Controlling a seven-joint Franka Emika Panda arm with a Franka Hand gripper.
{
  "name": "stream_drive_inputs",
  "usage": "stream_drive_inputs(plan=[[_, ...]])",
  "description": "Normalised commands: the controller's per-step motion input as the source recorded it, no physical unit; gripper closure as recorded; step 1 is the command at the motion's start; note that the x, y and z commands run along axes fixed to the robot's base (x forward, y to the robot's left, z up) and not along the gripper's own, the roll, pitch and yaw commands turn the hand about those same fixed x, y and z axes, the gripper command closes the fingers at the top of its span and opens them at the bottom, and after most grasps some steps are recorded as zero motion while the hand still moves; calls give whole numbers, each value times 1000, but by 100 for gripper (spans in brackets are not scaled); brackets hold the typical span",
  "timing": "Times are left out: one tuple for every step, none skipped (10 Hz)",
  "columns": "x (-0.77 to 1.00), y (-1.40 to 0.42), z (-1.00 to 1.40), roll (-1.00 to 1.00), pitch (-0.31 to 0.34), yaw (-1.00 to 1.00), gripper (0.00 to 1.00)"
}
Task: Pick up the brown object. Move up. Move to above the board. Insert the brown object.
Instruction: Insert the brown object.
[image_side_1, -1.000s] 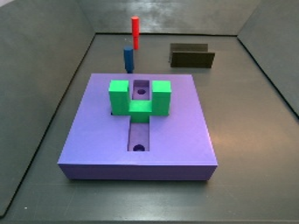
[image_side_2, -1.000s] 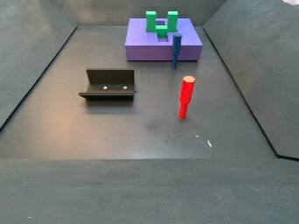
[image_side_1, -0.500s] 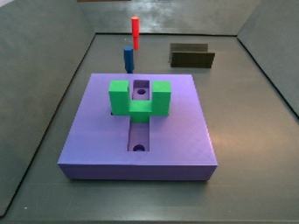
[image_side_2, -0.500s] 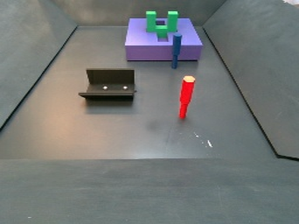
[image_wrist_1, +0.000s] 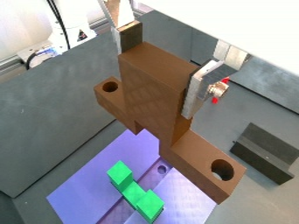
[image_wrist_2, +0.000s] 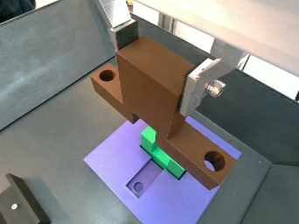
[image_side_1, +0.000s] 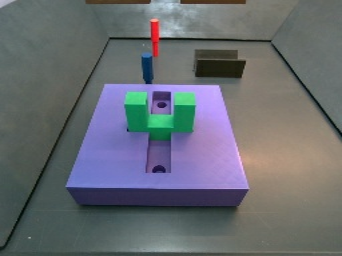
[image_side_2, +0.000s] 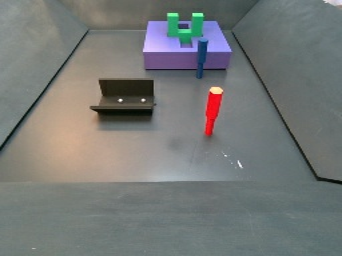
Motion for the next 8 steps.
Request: stream_drive_inputs(plan=[[20, -9, 0, 0, 0, 0, 100], [3, -23, 0, 0, 0, 0, 100], [0, -23, 0, 0, 0, 0, 100], [0, -51, 0, 0, 0, 0, 100], [0, -71, 31, -21, -53, -189, 100], [0, -103, 0, -27, -74, -443, 100], [0, -203, 0, 0, -66, -754, 100], [0, -151, 0, 0, -56, -934, 100]])
